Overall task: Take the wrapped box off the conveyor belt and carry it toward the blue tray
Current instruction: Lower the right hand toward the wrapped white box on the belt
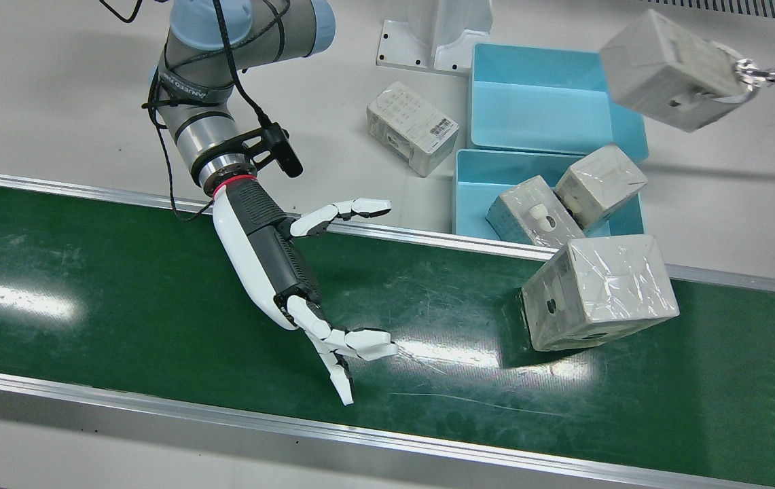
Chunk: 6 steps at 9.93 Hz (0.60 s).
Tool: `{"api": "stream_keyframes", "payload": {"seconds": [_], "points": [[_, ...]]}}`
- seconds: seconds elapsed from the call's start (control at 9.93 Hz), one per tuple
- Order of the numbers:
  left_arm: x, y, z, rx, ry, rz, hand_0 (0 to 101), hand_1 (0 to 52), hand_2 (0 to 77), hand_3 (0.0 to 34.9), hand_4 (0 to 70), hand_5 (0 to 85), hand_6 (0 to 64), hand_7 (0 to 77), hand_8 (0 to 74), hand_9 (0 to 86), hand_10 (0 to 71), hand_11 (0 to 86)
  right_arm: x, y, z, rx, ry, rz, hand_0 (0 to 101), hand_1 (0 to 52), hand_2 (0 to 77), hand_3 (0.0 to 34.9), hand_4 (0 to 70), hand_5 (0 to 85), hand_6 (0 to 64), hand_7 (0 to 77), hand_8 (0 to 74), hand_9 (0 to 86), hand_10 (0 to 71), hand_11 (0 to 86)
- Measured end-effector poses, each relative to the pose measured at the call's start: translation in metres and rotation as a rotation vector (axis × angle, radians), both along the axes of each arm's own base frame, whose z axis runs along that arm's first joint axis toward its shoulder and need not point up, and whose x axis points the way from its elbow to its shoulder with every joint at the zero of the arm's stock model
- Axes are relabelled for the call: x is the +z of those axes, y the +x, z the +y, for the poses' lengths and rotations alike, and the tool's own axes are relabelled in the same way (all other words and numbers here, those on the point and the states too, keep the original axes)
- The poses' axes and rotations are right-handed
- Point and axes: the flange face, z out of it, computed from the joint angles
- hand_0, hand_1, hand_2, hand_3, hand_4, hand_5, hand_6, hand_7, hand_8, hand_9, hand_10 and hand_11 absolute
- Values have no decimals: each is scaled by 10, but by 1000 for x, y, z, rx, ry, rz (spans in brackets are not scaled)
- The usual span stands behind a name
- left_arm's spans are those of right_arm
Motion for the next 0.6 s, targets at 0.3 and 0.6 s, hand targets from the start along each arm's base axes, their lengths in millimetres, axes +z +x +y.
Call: {"api": "stream_keyframes", "payload": {"seconds": [0.3,0.6], "points": [[0,0,0,0,0,0,0,0,5,0,0,11,0,5,5,0,0,5,-14,-9,3,-9,17,-8,492,180,164,163,131,256,65,245,0,38,0,11],[0,0,0,0,0,0,0,0,11,0,0,11,0,5,5,0,0,0,-9,-25,8,-18,15,17,498,191,224,163,142,278,76,267,0,44,0,11]]}}
